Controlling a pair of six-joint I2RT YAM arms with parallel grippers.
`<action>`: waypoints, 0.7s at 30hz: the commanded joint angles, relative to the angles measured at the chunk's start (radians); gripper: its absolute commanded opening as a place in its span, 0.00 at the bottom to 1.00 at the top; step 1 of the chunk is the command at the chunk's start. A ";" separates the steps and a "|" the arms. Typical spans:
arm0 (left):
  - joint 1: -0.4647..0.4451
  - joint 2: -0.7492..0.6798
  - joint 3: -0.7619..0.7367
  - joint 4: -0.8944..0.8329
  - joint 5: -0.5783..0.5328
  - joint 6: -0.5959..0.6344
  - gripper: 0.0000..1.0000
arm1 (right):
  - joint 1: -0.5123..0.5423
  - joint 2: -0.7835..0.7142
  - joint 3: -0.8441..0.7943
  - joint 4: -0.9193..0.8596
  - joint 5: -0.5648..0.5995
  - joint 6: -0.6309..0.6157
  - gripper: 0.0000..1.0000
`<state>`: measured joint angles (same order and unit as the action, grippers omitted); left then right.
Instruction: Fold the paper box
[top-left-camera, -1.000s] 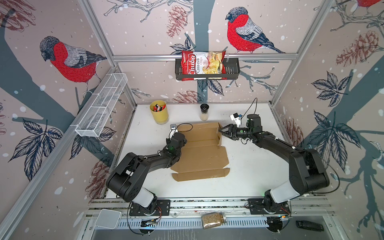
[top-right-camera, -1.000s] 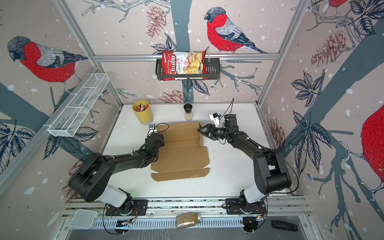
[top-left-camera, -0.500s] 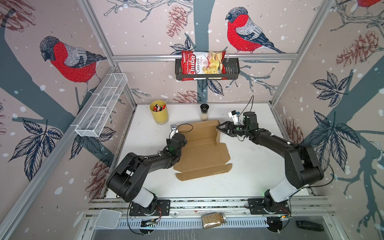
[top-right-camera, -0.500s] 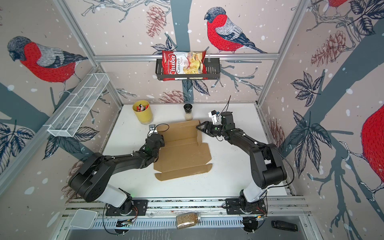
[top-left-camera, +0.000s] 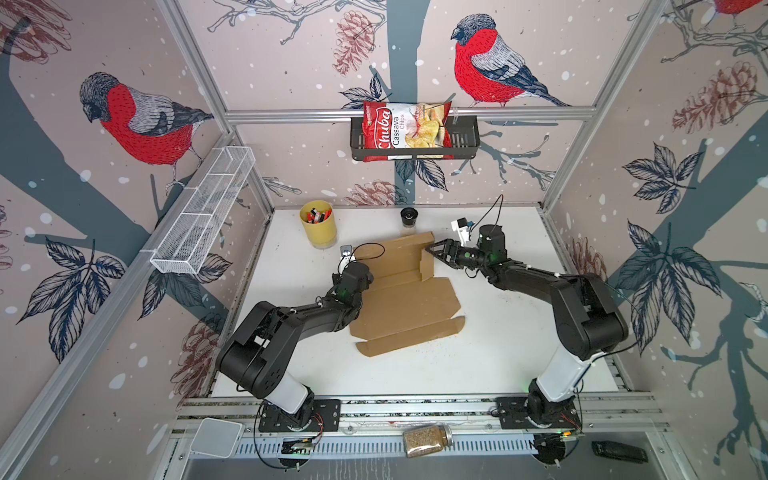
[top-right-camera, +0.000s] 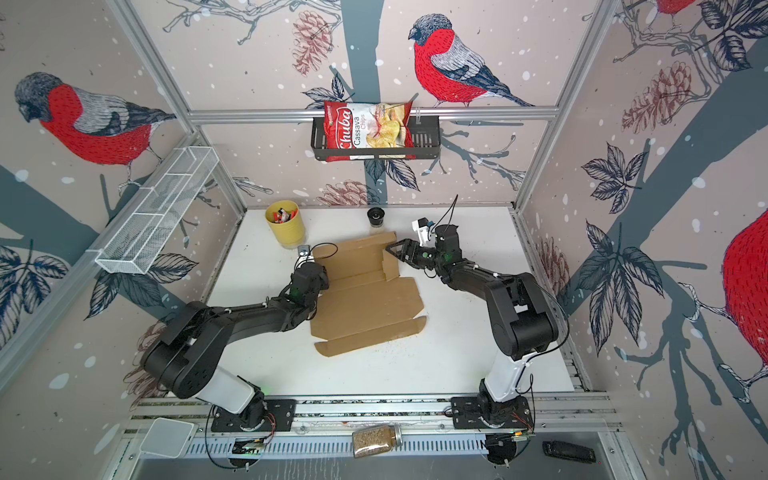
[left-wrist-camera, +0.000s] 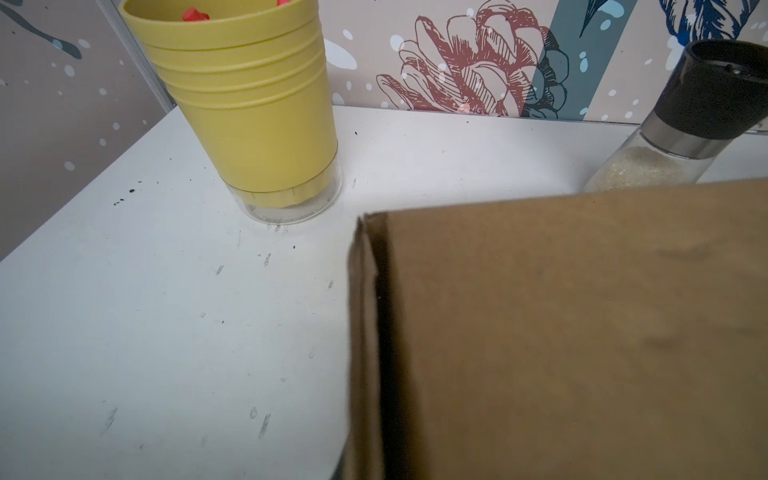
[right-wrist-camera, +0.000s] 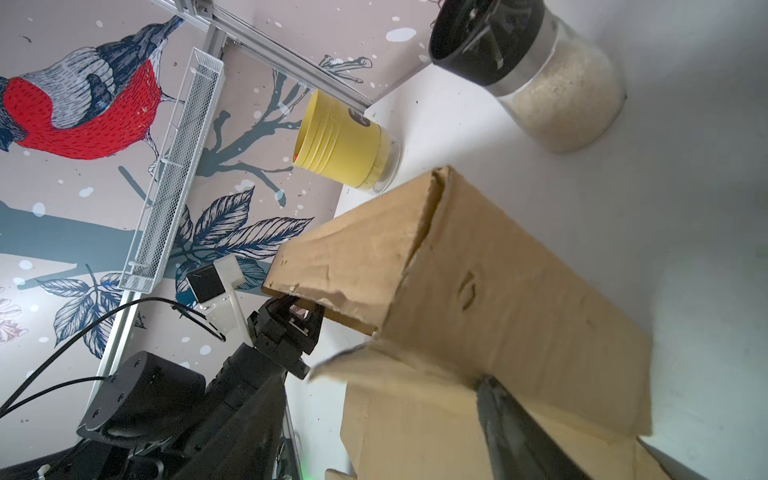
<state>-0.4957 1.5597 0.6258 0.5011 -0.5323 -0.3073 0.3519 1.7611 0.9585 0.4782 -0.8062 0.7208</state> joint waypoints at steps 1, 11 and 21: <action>0.018 0.007 0.028 -0.098 0.109 0.003 0.00 | -0.011 -0.009 -0.021 0.041 0.000 -0.088 0.76; 0.057 0.072 0.127 -0.217 0.194 0.034 0.00 | -0.082 -0.060 -0.091 0.102 -0.017 -0.183 0.77; 0.063 0.095 0.163 -0.236 0.208 0.056 0.00 | -0.104 -0.045 -0.025 -0.140 0.061 -0.424 0.72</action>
<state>-0.4343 1.6424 0.7872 0.3649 -0.3767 -0.2626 0.2440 1.7050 0.9188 0.4332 -0.7879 0.4110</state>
